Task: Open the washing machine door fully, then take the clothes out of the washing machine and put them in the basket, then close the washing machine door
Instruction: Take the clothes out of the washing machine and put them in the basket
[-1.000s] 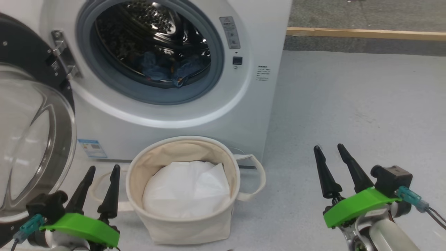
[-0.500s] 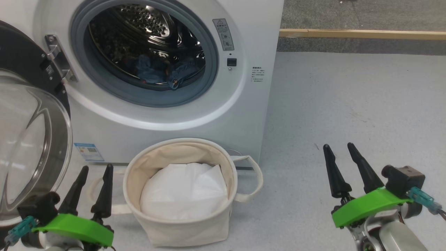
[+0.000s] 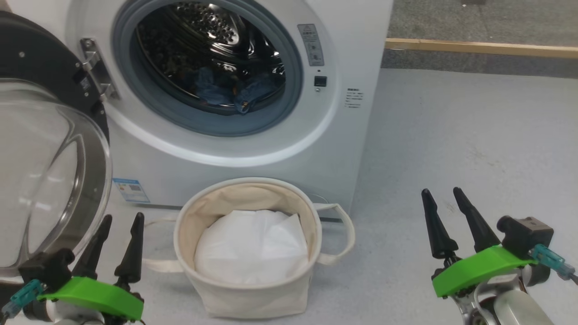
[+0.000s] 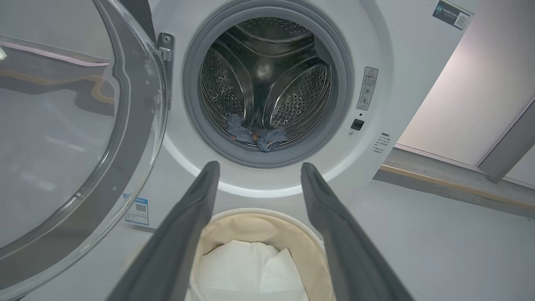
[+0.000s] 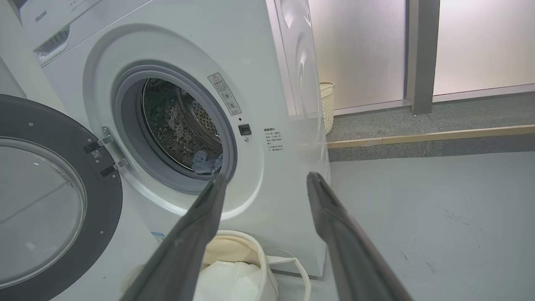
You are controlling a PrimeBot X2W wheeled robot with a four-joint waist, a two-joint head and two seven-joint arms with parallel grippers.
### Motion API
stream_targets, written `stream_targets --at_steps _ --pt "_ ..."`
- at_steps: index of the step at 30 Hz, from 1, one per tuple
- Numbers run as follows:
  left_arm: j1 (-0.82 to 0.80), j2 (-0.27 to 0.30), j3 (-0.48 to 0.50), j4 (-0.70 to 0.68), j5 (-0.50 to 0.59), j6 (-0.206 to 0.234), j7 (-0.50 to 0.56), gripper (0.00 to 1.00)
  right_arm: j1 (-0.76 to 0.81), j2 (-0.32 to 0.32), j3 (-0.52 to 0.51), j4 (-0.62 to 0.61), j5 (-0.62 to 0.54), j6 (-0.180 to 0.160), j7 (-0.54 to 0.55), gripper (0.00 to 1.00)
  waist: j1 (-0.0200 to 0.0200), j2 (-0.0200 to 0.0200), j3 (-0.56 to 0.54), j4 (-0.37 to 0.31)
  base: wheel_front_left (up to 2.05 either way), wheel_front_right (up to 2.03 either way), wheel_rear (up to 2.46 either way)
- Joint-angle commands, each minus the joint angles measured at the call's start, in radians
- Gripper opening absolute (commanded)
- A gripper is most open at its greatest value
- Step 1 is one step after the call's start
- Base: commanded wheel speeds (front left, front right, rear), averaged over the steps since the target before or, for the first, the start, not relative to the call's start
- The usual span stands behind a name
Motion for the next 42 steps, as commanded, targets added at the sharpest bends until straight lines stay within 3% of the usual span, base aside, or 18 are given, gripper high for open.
stream_targets --at_steps 1,19,42 --pt "-0.036 0.041 0.04 -0.031 -0.003 -0.001 0.0 1.0 -0.017 -0.003 0.012 -0.039 -0.009 0.001 0.002 1.0 0.0 0.0 0.001 0.003 1.2 -1.75 0.55" --pt "-0.049 0.038 0.0 -0.036 0.015 -0.001 -0.016 1.0 -0.019 0.001 0.012 -0.033 -0.011 0.001 0.004 1.0 0.0 0.0 0.008 0.017 1.64 -1.93 0.29" --pt "-0.134 0.002 -0.032 -0.01 0.042 0.019 -0.043 1.0 -0.017 -0.003 0.026 -0.014 -0.019 0.001 -0.014 1.0 0.0 0.0 0.077 0.002 0.15 -0.15 0.0"
